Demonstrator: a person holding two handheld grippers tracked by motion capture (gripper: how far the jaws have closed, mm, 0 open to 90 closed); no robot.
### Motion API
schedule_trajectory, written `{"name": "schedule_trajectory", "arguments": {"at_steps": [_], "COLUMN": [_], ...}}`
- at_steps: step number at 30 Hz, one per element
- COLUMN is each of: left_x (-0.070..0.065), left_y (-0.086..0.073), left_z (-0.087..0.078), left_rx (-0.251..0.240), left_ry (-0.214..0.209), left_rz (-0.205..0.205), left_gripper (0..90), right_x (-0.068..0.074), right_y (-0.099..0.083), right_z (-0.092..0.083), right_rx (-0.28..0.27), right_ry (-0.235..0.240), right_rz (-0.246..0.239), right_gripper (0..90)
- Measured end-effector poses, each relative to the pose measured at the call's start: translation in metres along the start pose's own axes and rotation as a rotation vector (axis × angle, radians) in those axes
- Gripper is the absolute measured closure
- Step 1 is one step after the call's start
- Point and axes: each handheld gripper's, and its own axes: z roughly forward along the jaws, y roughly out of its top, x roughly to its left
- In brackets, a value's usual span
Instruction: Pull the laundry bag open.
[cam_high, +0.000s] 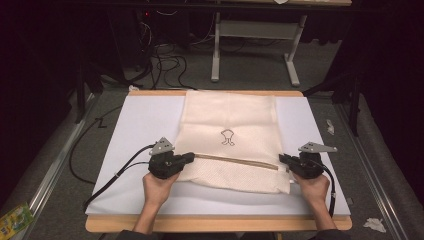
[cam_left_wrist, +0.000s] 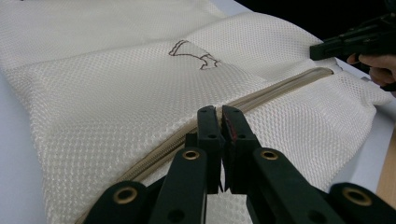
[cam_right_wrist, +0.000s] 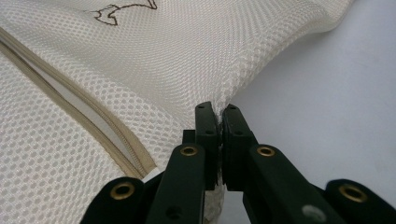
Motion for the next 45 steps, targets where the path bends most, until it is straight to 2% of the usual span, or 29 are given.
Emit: {"name": "schedule_trajectory", "arguments": {"at_steps": [8,17,27,29,32,34,40,45], "left_x": [0.004,0.013,0.017,0.018,0.021,0.023,0.027,0.03], "left_y": [0.001,-0.002,0.0,-0.001,-0.003,-0.003,0.0,0.002], "left_z": [-0.005,-0.016,-0.021,-0.021,-0.023,-0.025,-0.031,-0.037], "left_rx": [0.001,-0.008,-0.011,-0.009,-0.012,-0.004,-0.023,-0.029], "left_ry": [0.019,0.036,0.051,0.072,0.065,0.071,0.092,0.102], "left_rz": [-0.003,-0.03,-0.025,-0.019,-0.044,-0.043,-0.051,-0.052], "left_gripper": [87.1,87.1,87.1,87.1,87.1,87.1,87.1,87.1], "right_x": [-0.003,-0.006,-0.005,-0.006,-0.008,-0.008,-0.009,-0.01], "right_y": [-0.001,-0.002,-0.001,-0.001,-0.002,-0.001,-0.001,0.0], "right_z": [-0.003,-0.003,-0.002,-0.002,-0.003,-0.003,-0.002,-0.006], "right_rx": [-0.001,0.007,0.007,0.01,0.012,0.01,0.011,0.004], "right_ry": [-0.003,-0.006,-0.002,-0.005,-0.007,-0.006,-0.008,-0.012], "right_rz": [0.005,0.023,0.015,0.012,0.021,0.022,0.016,0.036], "right_gripper": [88.2,88.1,88.1,88.2,88.1,88.2,88.2,88.2]}}
